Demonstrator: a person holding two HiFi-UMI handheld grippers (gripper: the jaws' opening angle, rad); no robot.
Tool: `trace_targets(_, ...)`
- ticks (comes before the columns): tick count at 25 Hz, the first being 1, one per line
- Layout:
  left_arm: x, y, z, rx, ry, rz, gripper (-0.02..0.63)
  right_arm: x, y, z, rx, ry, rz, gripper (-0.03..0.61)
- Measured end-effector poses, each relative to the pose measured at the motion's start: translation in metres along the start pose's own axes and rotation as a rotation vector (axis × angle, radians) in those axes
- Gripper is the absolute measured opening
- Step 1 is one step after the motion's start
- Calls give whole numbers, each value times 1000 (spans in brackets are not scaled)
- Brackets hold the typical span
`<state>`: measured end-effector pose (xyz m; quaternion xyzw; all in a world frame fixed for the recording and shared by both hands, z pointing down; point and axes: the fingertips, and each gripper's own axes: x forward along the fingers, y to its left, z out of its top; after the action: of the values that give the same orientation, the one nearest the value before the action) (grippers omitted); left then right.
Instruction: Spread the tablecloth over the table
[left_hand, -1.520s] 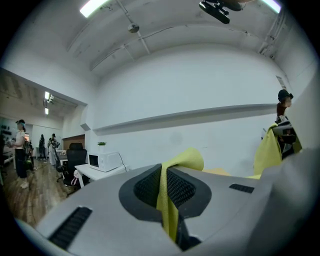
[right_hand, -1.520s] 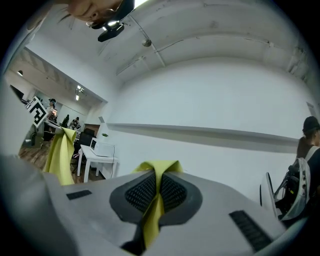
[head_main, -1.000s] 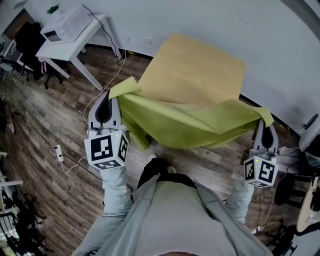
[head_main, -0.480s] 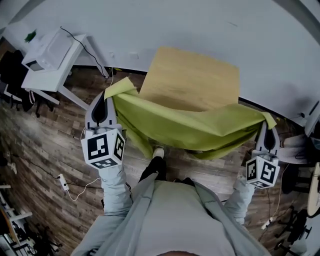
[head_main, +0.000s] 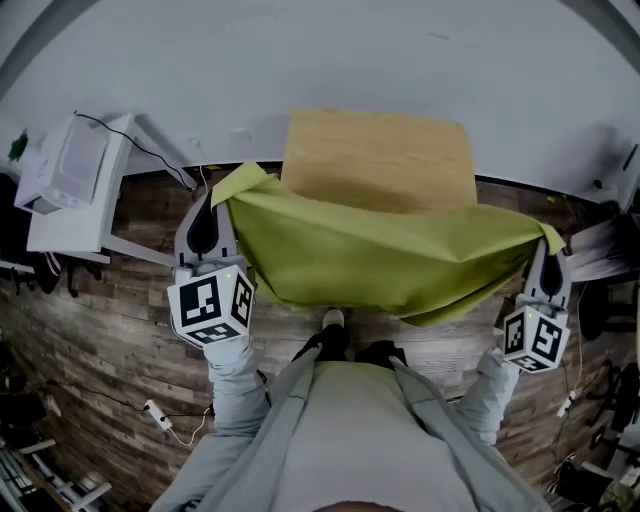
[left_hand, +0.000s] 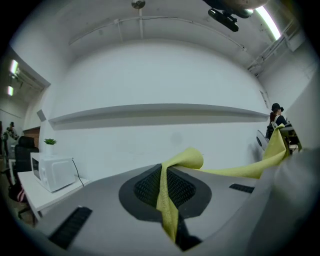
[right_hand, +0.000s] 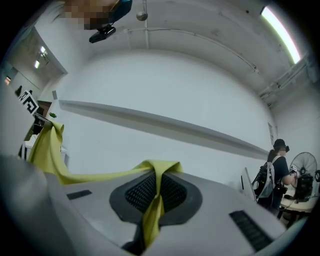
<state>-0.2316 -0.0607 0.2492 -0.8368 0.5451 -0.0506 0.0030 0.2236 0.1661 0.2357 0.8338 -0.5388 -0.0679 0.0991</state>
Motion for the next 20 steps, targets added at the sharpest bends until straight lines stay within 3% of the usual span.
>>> trace_targets(8,46,-17,-12,17,36,-80,26,15,-1,-6,-41,55,-47,23)
trace_targets(20,100,-23,-12,13,40,-30,26,88,-15,-20,-46,62,-24,23)
